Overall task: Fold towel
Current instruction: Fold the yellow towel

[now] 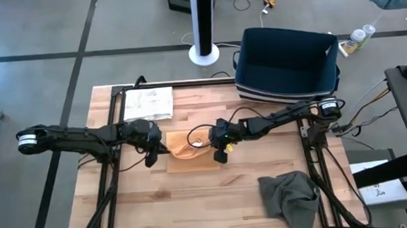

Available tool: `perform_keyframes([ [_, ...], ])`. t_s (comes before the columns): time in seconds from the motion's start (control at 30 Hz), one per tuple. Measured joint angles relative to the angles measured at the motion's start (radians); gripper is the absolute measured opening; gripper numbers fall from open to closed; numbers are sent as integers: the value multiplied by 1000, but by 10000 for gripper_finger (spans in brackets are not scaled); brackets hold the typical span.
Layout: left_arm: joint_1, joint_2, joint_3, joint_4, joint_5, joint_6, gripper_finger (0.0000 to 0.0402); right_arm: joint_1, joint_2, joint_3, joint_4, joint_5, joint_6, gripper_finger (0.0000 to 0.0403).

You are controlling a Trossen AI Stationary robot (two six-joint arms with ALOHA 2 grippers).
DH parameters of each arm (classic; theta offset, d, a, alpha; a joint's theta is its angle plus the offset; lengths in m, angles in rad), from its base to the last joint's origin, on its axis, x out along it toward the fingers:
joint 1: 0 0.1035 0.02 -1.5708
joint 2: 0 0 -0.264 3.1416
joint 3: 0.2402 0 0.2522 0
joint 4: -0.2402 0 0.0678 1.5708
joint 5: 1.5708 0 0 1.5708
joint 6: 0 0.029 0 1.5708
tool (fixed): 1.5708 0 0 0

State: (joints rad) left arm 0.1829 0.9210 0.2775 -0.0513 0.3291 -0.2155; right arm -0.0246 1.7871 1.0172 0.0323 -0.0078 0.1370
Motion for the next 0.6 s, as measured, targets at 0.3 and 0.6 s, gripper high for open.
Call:
perform_keyframes([
  [0.3, -13, 11, 0, 80, 4, 48, 1, 7, -76, 2, -163, -3, -24, 8],
  [0.6, -12, 28, 0, 86, 4, 99, 1, 9, -69, -2, -165, -38, 24, 8],
])
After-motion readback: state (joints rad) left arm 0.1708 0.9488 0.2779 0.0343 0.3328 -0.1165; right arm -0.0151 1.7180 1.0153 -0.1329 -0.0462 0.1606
